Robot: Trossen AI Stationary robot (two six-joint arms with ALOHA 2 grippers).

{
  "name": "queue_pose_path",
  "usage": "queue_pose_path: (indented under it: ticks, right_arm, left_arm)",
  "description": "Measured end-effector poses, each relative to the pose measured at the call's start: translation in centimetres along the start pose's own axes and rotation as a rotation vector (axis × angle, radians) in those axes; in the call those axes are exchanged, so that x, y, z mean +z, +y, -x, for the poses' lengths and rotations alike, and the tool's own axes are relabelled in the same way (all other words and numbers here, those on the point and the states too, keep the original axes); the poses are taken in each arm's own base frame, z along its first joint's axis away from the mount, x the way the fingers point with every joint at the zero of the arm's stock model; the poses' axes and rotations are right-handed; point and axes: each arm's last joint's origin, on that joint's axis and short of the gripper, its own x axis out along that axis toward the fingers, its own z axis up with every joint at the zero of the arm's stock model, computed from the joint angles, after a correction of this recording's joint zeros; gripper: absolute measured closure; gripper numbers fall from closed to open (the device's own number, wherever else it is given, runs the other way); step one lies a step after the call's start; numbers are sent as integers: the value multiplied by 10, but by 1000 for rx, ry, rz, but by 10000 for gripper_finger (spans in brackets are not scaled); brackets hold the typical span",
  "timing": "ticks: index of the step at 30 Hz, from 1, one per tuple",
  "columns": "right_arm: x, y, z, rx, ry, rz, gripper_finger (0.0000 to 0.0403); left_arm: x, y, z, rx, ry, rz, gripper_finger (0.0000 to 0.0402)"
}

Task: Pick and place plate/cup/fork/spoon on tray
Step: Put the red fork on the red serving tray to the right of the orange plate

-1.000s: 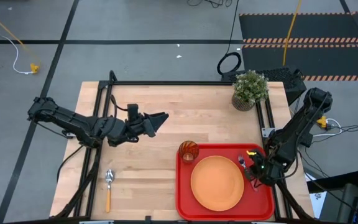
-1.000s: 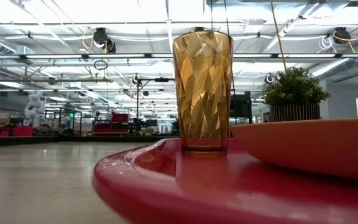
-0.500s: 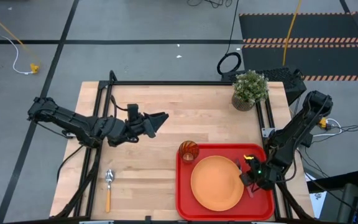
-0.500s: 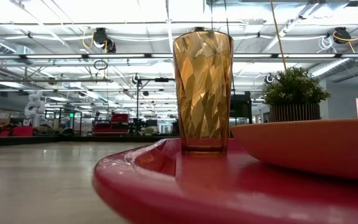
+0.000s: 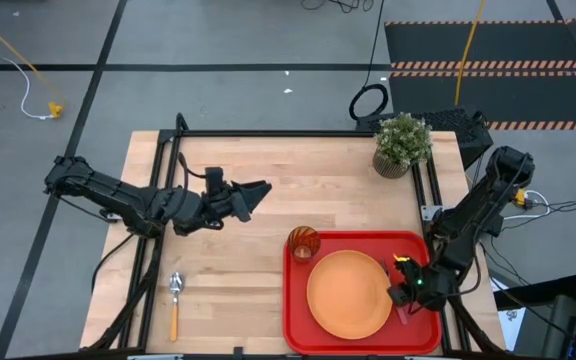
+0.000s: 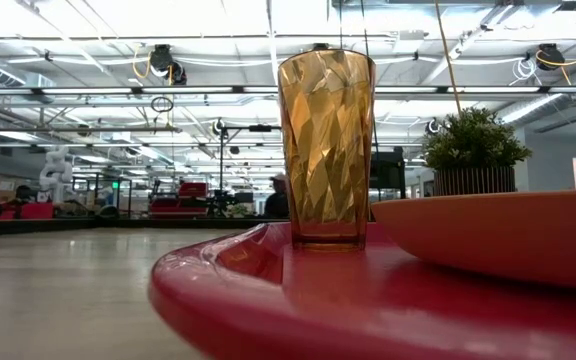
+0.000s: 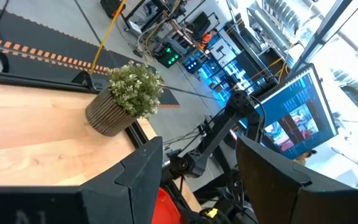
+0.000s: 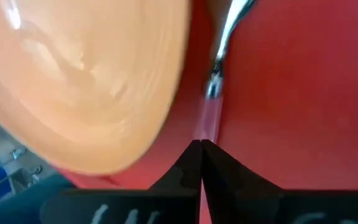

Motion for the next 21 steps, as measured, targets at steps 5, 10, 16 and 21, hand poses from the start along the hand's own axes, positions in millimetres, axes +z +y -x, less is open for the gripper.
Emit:
queue_pose_path:
  ticks: [5, 10, 16, 21]
  right_arm:
    - [-10, 2, 4, -6, 59, 38, 402]
    - [-21, 4, 7, 12, 108, 76, 402]
    - [-24, 3, 8, 5, 116, 86, 403]
    - [-24, 2, 5, -7, 105, 86, 403]
  left_arm:
    - [-1, 0, 0, -15, 19, 1, 195]
    - [-1, -1, 0, -22, 28, 1, 195]
    - [-1, -1, 0, -22, 28, 2, 195]
    - [-1, -1, 0, -22, 29, 2, 195]
